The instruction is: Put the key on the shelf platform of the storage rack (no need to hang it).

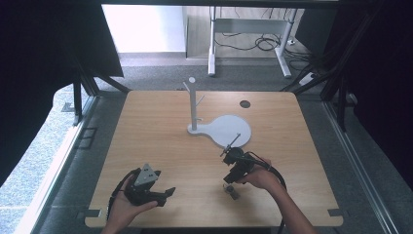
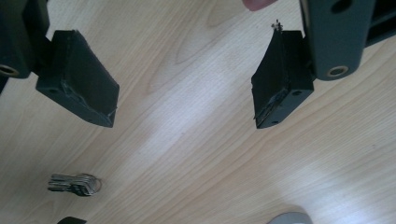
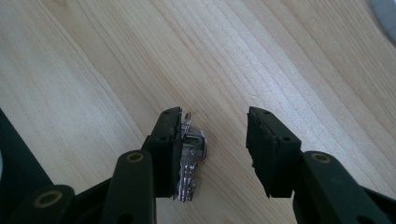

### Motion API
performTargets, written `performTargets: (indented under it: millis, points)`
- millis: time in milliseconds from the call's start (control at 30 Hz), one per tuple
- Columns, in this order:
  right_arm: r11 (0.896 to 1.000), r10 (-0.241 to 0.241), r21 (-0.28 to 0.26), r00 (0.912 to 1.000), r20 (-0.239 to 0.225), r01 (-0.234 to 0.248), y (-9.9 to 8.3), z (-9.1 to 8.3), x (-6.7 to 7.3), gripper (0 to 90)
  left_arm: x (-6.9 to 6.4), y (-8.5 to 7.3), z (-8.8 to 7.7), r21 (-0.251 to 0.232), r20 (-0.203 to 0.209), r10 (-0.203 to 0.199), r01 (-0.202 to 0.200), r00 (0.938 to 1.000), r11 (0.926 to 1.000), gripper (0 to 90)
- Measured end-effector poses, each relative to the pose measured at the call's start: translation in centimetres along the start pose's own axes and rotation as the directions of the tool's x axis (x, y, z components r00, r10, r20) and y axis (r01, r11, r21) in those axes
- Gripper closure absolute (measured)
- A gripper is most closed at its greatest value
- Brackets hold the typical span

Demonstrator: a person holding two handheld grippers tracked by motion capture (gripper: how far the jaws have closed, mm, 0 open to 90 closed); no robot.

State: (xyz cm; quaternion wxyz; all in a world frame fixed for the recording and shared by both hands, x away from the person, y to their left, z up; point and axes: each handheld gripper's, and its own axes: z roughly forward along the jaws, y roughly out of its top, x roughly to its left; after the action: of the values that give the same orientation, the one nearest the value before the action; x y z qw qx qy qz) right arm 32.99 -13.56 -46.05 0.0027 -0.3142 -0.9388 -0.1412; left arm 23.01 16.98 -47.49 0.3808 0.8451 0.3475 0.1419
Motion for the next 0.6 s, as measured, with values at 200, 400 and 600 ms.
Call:
performTargets:
  millis: [200,400,600]
  points:
    - [1.0,-0.022,0.004,0.9997,-0.001,0.023,0.2,0.7,0.2,56.7,-0.4,0.1,0.5,0.011,0.011,0.014,-0.014,0.9998,0.9998,23.2]
    - [0.999,-0.041,0.033,0.9992,0.0,0.04,0.6,1.5,0.6,57.3,-0.2,0.0,0.6,0.015,0.006,0.006,-0.006,1.0,0.9999,23.3]
    - [0.997,-0.049,0.053,0.9988,-0.007,0.05,0.8,2.4,0.5,59.2,0.0,-0.1,0.8,0.022,0.002,0.002,-0.002,1.0,0.9998,23.3]
